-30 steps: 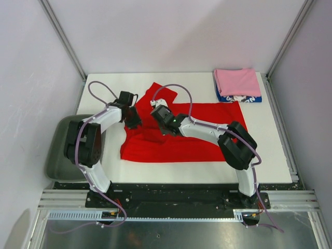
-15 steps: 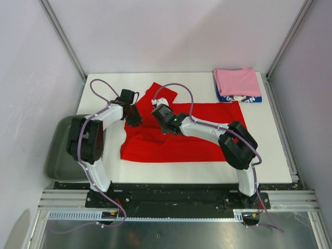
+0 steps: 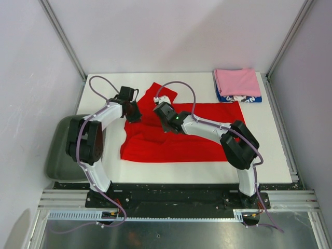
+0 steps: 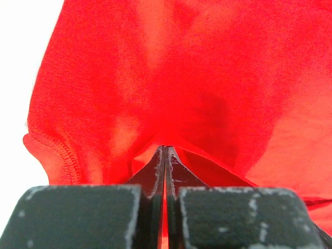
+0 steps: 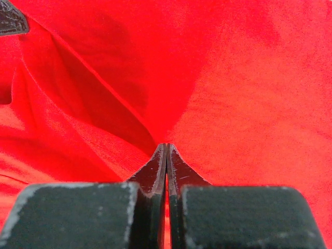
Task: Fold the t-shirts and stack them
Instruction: Fold the flattened tshirt in 1/3 of the way
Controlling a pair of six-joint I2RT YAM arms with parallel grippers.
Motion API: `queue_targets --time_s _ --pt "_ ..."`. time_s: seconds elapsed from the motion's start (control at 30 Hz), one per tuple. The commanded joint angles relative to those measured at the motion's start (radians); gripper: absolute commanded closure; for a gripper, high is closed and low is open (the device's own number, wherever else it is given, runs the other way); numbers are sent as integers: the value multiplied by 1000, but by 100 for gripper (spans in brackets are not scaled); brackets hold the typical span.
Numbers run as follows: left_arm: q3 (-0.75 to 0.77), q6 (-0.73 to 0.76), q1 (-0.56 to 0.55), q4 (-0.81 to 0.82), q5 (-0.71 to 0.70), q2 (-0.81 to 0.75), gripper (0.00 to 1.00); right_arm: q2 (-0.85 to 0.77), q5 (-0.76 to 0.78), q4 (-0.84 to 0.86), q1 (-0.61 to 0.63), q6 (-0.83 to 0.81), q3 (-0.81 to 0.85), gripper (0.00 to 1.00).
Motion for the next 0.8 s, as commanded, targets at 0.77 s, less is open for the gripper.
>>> queue_targets --time_s 0.77 --pt "124 58 -12 -2 50 -81 100 -32 73 -1 -62 17 62 100"
